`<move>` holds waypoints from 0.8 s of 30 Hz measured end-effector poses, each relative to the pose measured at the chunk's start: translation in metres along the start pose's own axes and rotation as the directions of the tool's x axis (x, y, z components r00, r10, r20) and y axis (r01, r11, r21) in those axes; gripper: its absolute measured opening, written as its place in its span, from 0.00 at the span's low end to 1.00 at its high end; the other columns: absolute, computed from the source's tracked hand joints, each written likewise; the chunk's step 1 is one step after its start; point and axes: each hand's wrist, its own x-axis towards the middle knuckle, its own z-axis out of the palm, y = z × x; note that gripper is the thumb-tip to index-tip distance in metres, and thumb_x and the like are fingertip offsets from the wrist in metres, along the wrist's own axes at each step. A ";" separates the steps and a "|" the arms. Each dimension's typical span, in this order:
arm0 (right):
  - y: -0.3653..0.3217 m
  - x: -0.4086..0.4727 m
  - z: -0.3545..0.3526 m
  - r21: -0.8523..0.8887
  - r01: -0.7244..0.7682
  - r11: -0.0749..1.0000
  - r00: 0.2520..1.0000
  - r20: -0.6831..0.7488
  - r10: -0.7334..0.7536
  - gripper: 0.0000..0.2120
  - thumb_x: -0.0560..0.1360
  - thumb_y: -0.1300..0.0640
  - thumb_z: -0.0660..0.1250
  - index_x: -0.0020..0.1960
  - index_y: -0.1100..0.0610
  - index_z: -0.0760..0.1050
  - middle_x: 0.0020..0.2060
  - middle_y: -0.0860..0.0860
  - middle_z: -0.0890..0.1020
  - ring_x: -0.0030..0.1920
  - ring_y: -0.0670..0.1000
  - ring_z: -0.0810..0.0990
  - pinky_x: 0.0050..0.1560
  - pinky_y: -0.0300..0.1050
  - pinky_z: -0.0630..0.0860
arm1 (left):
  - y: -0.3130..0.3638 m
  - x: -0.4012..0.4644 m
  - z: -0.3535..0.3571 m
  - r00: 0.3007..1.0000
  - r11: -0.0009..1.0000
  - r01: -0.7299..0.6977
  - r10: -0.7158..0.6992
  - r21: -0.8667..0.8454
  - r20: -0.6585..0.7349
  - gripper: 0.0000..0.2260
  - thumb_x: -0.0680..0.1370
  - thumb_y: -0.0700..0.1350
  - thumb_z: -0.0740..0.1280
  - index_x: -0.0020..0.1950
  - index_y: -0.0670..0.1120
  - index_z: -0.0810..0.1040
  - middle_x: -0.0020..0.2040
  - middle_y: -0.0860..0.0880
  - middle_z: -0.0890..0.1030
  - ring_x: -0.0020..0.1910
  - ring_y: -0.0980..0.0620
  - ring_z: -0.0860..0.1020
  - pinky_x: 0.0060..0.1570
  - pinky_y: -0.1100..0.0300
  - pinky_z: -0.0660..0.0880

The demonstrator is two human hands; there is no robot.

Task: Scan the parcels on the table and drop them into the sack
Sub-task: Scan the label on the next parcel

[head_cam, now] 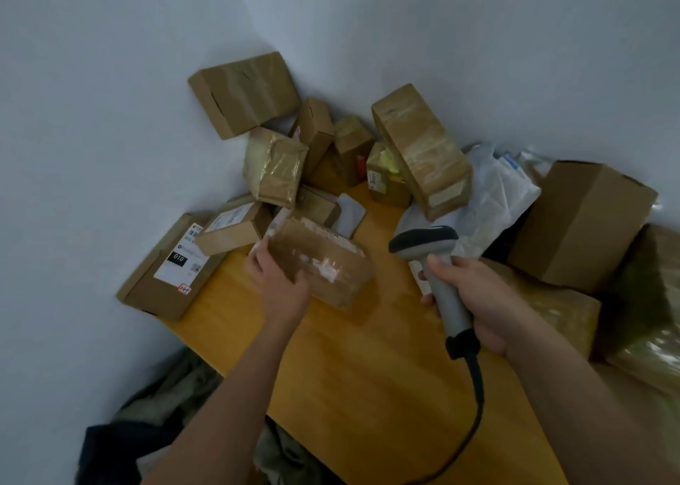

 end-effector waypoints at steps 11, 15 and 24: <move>0.017 0.019 0.004 -0.021 -0.052 0.998 0.996 0.068 0.053 0.13 0.81 0.51 0.63 0.59 0.60 0.74 0.45 0.56 0.78 0.36 0.51 0.79 0.39 0.46 0.75 | -0.033 -0.036 0.007 0.784 0.547 0.492 -0.616 -0.677 0.072 0.50 0.57 0.80 0.63 0.74 0.59 0.58 0.73 0.46 0.64 0.69 0.39 0.68 0.56 0.40 0.75; 0.022 0.017 0.002 -0.028 -0.066 0.997 0.997 0.043 0.067 0.13 0.81 0.51 0.63 0.58 0.60 0.74 0.45 0.56 0.78 0.37 0.52 0.79 0.40 0.47 0.75 | -0.033 -0.042 0.009 0.803 0.627 0.441 -0.595 -0.642 -0.029 0.54 0.57 0.75 0.71 0.77 0.62 0.49 0.76 0.46 0.59 0.70 0.42 0.66 0.63 0.36 0.71; 0.037 -0.006 0.025 -0.080 0.026 0.996 1.000 -0.007 -0.026 0.17 0.74 0.50 0.72 0.58 0.56 0.75 0.45 0.54 0.78 0.39 0.50 0.78 0.42 0.47 0.74 | -0.038 -0.056 -0.028 0.833 0.605 0.547 -0.463 -0.578 0.304 0.27 0.75 0.56 0.70 0.70 0.53 0.64 0.60 0.48 0.79 0.55 0.48 0.79 0.49 0.49 0.77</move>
